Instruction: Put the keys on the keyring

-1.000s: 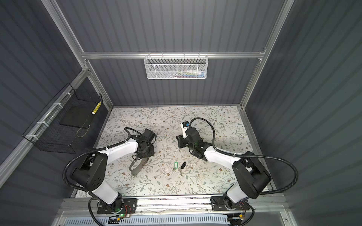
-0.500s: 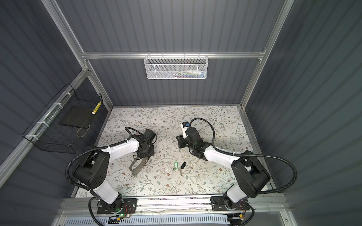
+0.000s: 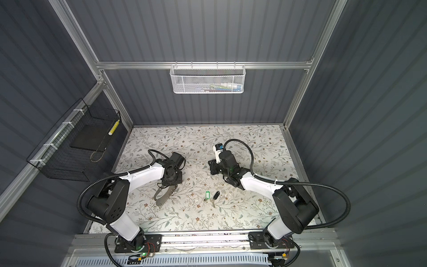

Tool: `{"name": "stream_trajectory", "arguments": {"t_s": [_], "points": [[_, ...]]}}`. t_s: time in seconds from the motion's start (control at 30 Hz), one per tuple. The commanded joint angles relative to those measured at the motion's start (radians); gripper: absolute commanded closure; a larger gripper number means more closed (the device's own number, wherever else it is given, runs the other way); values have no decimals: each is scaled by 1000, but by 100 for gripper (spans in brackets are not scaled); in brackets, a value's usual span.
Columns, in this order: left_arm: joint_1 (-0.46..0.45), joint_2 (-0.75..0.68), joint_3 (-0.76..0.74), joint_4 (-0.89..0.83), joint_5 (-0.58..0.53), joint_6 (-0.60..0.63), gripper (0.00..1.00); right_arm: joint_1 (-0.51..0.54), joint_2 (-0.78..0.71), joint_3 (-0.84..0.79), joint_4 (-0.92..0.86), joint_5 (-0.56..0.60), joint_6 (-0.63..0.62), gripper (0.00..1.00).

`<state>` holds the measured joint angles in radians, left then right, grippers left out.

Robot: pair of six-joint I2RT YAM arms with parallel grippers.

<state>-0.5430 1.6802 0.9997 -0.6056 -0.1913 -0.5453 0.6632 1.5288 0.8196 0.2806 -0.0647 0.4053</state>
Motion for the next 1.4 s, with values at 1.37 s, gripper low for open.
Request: {"name": "stream_trajectory", "arguments": {"t_s": [1.37], "points": [[-130, 60, 43, 308, 444, 755, 78, -53, -632, -470, -133, -235, -404, 67]]}}
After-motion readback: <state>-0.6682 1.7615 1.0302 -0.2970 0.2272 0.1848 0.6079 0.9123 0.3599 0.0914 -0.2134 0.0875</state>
